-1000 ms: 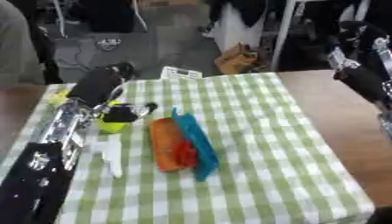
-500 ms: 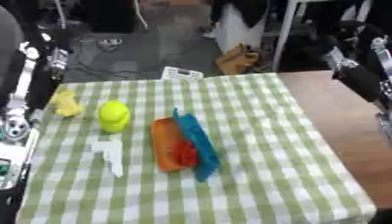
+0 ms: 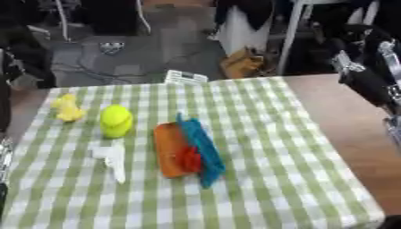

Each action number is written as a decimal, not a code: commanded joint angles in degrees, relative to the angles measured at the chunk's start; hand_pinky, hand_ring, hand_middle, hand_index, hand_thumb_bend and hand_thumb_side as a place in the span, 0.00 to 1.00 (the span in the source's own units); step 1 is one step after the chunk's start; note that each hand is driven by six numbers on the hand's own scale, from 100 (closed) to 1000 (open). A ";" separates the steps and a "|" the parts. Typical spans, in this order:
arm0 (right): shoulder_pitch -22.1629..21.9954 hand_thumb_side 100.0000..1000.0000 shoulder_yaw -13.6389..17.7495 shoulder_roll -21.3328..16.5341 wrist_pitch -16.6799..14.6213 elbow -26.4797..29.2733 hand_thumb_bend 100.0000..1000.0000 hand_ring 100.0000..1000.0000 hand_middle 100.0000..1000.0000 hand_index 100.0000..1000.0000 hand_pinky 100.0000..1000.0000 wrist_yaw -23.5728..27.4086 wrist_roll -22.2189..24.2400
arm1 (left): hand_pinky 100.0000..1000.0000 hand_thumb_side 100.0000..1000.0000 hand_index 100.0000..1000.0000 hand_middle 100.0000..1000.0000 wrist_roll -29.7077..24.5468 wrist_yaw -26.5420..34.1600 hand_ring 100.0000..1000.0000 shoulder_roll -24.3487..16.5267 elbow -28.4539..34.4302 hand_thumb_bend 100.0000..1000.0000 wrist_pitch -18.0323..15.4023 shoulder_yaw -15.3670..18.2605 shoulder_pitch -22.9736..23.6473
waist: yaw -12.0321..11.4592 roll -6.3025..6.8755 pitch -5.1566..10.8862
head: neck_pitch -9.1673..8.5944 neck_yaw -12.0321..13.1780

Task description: Pick up objects on the table and place them in the box.

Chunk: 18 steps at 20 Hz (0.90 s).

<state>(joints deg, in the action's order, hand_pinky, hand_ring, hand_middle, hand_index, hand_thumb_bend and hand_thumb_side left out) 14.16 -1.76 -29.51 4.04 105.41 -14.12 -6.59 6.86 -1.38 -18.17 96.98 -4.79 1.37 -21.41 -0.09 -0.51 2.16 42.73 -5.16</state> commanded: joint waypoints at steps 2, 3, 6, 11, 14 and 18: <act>0.69 0.60 0.81 -1.51 -0.04 0.73 0.28 0.51 0.59 0.86 0.28 0.00 -0.24 | 0.40 1.00 0.83 0.69 0.30 0.78 0.62 -1.29 1.53 0.14 -0.04 0.93 -0.25 | -0.14 -0.68 0.33 | -0.63 -0.33; 0.68 0.60 0.81 -1.51 -0.04 0.74 0.28 0.51 0.59 0.86 0.28 0.01 -0.23 | 0.40 1.00 0.83 0.69 0.28 0.79 0.62 -1.29 1.55 0.14 -0.02 0.97 -0.20 | -0.15 -0.68 0.33 | -0.65 -0.35; 0.64 0.60 0.80 -1.56 -0.03 0.73 0.28 0.51 0.59 0.86 0.28 0.00 -0.20 | 0.39 1.00 0.83 0.68 0.41 0.89 0.61 -1.15 1.52 0.14 0.13 1.14 0.07 | -0.20 -0.72 0.33 | -0.75 -0.43; 0.64 0.60 0.76 -1.59 -0.03 0.74 0.28 0.51 0.59 0.86 0.28 0.02 -0.17 | 0.39 1.00 0.83 0.68 0.74 1.05 0.60 -1.10 1.49 0.13 0.30 1.32 0.25 | -0.26 -0.72 0.31 | -0.79 -0.42; 0.69 0.60 0.73 -1.62 -0.05 0.77 0.28 0.51 0.59 0.86 0.28 0.01 -0.12 | 0.39 1.00 0.83 0.67 0.79 1.04 0.60 -1.03 1.47 0.13 0.35 1.35 0.29 | -0.28 -0.73 0.31 | -0.76 -0.32; 0.78 0.60 0.71 -1.66 -0.05 0.79 0.28 0.51 0.59 0.86 0.28 -0.01 -0.07 | 0.38 1.00 0.82 0.66 0.75 0.96 0.59 -0.91 1.28 0.13 0.57 1.36 0.37 | -0.24 -0.71 0.30 | -0.85 1.22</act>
<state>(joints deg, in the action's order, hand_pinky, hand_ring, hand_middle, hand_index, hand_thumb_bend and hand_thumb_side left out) 14.14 -1.76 -29.52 4.05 105.41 -14.12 -6.58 7.40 -0.52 -18.13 97.51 -4.29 2.18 -20.56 -0.34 -0.51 2.16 42.66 -4.40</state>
